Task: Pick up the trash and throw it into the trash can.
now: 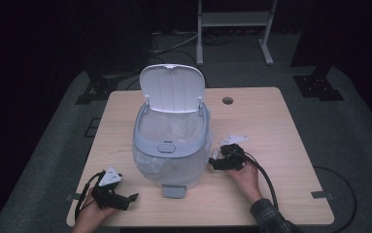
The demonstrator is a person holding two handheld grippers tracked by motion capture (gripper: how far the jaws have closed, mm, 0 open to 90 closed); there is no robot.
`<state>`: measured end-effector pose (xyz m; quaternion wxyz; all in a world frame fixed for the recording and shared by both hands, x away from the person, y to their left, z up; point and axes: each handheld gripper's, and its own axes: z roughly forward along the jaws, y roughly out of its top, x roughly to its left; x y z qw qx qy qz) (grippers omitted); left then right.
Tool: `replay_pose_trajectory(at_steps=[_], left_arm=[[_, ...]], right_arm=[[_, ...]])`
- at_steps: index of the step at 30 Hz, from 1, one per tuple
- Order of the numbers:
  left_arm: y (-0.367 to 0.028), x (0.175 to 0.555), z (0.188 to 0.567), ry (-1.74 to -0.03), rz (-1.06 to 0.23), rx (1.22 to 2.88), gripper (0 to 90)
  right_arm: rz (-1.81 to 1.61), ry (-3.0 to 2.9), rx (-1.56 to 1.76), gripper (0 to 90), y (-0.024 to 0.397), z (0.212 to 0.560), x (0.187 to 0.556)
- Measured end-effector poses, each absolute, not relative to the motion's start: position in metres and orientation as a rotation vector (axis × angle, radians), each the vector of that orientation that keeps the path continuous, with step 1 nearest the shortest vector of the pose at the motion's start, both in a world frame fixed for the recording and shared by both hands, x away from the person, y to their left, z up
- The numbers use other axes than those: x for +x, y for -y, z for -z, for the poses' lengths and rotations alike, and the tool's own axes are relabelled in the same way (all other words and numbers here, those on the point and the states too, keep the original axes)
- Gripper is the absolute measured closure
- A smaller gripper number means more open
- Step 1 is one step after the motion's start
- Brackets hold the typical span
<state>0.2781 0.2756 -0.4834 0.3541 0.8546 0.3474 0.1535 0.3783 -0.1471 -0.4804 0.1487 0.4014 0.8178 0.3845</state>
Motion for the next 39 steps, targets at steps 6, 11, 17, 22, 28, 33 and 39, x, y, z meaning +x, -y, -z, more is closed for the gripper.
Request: replay_pose_trajectory(at_steps=[6,11,17,22,28,33,39], left_arm=[[-0.276,0.278,0.483,-0.899,-0.396,2.209,0.0],[-0.276,0.278,0.483,-0.899,-0.396,2.209,0.0],[-0.276,0.278,0.483,-0.899,-0.396,2.209,0.0],[-0.276,0.278,0.483,-0.899,-0.396,2.209,0.0],[-0.276,0.278,0.483,-0.899,-0.396,2.209,0.0],[-0.276,0.278,0.483,-0.898,-0.396,2.209,0.0],[-0.276,0.278,0.483,-0.898,-0.397,2.209,0.0]], right_arm=[[-1.097,-2.355,1.13,34.7,0.146,0.482,0.377],[-1.101,-2.352,1.105,45.3,0.147,0.482,0.376],[-1.093,-2.349,1.087,57.9,0.146,0.482,0.374],[-1.095,-2.345,1.096,66.1,0.149,0.482,0.374],[-1.083,-2.354,1.105,67.3,0.15,0.48,0.374],[-1.079,-2.36,1.114,67.2,0.152,0.479,0.374],[-1.095,-2.374,1.131,67.1,0.157,0.474,0.373]])
